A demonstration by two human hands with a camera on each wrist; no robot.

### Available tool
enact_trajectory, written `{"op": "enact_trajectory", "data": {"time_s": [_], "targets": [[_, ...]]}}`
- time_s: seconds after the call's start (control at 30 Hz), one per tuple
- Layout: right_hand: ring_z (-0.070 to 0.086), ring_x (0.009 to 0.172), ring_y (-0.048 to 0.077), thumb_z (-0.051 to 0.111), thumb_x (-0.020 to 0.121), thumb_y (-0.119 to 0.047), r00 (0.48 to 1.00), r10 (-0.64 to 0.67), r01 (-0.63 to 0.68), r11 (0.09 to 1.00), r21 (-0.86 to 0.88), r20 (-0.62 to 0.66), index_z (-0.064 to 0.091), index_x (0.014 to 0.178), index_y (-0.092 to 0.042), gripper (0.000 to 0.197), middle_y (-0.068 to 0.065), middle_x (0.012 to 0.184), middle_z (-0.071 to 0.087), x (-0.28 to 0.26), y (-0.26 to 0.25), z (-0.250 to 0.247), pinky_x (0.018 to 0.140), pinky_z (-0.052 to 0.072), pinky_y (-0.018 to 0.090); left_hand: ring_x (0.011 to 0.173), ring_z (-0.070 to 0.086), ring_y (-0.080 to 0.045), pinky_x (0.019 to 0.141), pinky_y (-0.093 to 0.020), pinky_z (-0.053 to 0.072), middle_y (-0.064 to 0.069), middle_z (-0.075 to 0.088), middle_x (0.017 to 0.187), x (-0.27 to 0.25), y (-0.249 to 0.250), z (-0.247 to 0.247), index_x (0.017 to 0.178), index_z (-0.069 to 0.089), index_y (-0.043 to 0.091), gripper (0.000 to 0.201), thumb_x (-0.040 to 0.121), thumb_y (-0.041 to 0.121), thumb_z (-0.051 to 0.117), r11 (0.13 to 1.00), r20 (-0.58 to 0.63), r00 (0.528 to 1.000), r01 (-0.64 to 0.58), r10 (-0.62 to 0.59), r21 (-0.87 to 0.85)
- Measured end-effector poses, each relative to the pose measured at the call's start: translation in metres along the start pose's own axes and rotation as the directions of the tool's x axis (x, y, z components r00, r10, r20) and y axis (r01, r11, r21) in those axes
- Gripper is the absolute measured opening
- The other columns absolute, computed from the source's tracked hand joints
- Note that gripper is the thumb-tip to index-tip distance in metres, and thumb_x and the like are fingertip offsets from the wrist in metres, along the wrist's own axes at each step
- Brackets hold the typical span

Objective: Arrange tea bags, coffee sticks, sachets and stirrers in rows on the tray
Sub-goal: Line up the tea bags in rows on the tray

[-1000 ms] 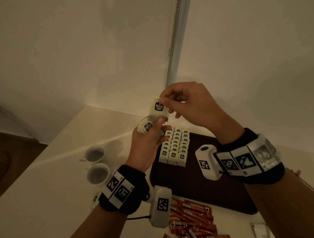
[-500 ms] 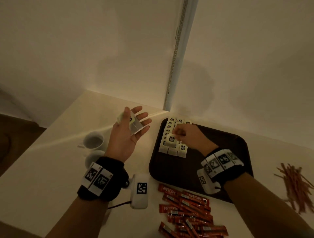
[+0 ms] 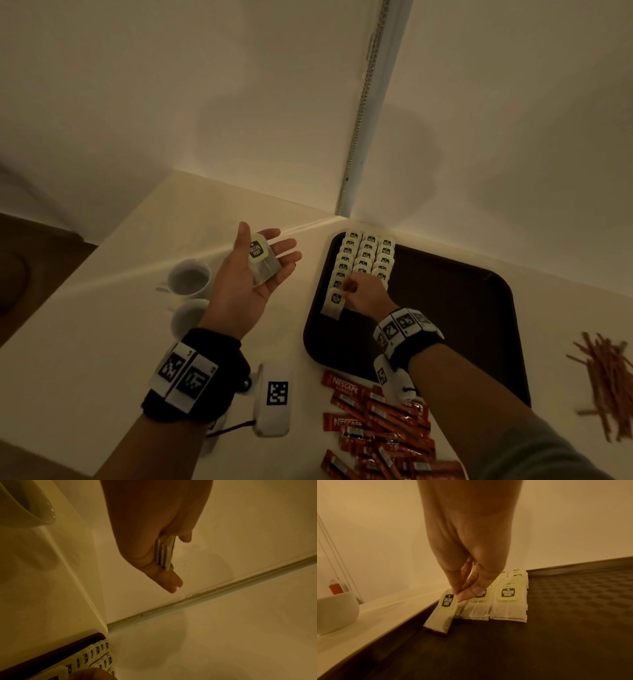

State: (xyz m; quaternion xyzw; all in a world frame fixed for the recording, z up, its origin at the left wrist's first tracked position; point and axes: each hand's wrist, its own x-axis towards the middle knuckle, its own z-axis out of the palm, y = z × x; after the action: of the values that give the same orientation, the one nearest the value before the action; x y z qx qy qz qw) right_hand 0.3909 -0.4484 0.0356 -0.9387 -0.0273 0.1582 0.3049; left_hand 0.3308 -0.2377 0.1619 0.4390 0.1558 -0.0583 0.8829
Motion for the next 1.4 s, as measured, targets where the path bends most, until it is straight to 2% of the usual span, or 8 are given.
{"op": "enact_trajectory", "data": {"time_s": [0.23, 0.37, 0.5, 0.63, 0.87, 1.0, 1.17, 1.4], "targets": [[0.06, 0.094, 0.02, 0.066, 0.085, -0.01, 0.998, 0.044, -0.043, 0.999, 0.012, -0.041, 0.065, 0.098, -0.003, 0.015, 0.012, 0.102, 0.066, 0.008, 0.0, 0.005, 0.073, 0.04, 0.018, 0.086, 0.072, -0.02, 0.056, -0.026, 0.055, -0.004, 0.074, 0.098, 0.001, -0.004, -0.003, 0.103, 0.061, 0.019, 0.061, 0.072, 0.065, 0.038, 0.989, 0.013, 0.999, 0.043, -0.046, 0.14], [0.058, 0.084, 0.015, 0.066, 0.086, -0.021, 0.987, 0.05, -0.032, 0.992, 0.118, -0.151, 0.062, 0.099, -0.007, 0.019, 0.004, 0.093, 0.062, 0.004, -0.018, -0.006, 0.074, 0.045, 0.023, 0.084, 0.072, -0.022, 0.055, -0.023, 0.055, -0.009, 0.074, 0.098, 0.001, -0.003, -0.003, 0.1, 0.064, 0.013, 0.07, 0.08, 0.071, 0.029, 0.984, -0.012, 0.994, 0.108, -0.108, 0.143], [0.047, 0.069, 0.001, 0.065, 0.087, -0.025, 0.893, -0.229, 0.37, 0.864, 0.341, -0.388, 0.064, 0.093, -0.017, 0.01, -0.008, 0.081, 0.054, -0.021, -0.077, -0.043, 0.064, 0.037, 0.013, 0.081, 0.072, -0.021, 0.055, -0.021, 0.054, -0.01, 0.075, 0.092, 0.0, -0.005, 0.002, 0.096, 0.067, 0.007, 0.079, 0.089, 0.069, 0.018, 0.971, -0.02, 0.992, 0.129, -0.128, 0.201], [0.048, 0.082, -0.002, 0.078, 0.074, -0.025, 0.783, -0.553, 0.616, 0.75, 0.239, -0.284, 0.068, 0.102, -0.017, 0.031, -0.005, 0.09, 0.051, -0.049, -0.122, -0.071, 0.071, 0.037, 0.01, 0.082, 0.072, -0.018, 0.059, -0.024, 0.056, -0.006, 0.074, 0.093, -0.004, -0.005, 0.017, 0.103, 0.066, 0.011, 0.072, 0.091, 0.066, 0.021, 0.972, 0.028, 0.994, 0.094, -0.103, 0.215], [0.056, 0.078, 0.005, 0.075, 0.078, -0.018, 0.766, -0.538, 0.622, 0.758, 0.195, -0.352, 0.07, 0.091, -0.015, 0.014, -0.001, 0.085, 0.064, -0.057, -0.136, -0.095, 0.066, 0.042, 0.014, 0.099, 0.069, -0.022, 0.064, -0.025, 0.056, -0.006, 0.072, 0.109, -0.008, 0.002, 0.028, 0.113, 0.063, 0.021, 0.067, 0.074, 0.067, 0.033, 0.99, 0.159, 0.985, 0.045, -0.067, 0.137], [0.059, 0.071, 0.0, 0.067, 0.085, -0.014, 0.744, -0.547, 0.647, 0.733, 0.209, -0.383, 0.068, 0.093, -0.016, 0.009, -0.01, 0.077, 0.063, -0.073, -0.151, -0.121, 0.062, 0.051, 0.035, 0.097, 0.069, -0.016, 0.068, -0.02, 0.054, 0.002, 0.074, 0.1, -0.017, 0.004, 0.031, 0.107, 0.062, 0.02, 0.032, 0.08, 0.035, 0.054, 0.987, 0.177, 0.978, -0.132, 0.114, 0.096], [0.061, 0.075, 0.002, 0.067, 0.085, -0.016, 0.682, -0.654, 0.708, 0.702, 0.073, -0.327, 0.07, 0.092, -0.016, 0.007, -0.012, 0.082, 0.065, -0.092, -0.175, -0.148, 0.063, 0.051, 0.02, 0.079, 0.071, -0.012, 0.062, -0.016, 0.053, 0.0, 0.074, 0.085, -0.022, 0.003, 0.042, 0.094, 0.063, 0.014, 0.011, 0.085, 0.015, 0.056, 0.976, 0.142, 0.966, -0.217, 0.217, -0.014], [0.058, 0.063, 0.005, 0.071, 0.082, -0.029, 0.717, -0.643, 0.648, 0.757, -0.085, -0.27, 0.068, 0.079, -0.013, 0.016, -0.007, 0.066, 0.063, -0.102, -0.2, -0.165, 0.058, 0.044, 0.012, 0.082, 0.071, -0.015, 0.067, -0.017, 0.054, -0.001, 0.074, 0.093, -0.032, 0.0, 0.053, 0.1, 0.063, 0.013, 0.025, 0.076, 0.015, 0.058, 0.981, 0.285, 0.938, -0.186, 0.195, -0.058]]}}
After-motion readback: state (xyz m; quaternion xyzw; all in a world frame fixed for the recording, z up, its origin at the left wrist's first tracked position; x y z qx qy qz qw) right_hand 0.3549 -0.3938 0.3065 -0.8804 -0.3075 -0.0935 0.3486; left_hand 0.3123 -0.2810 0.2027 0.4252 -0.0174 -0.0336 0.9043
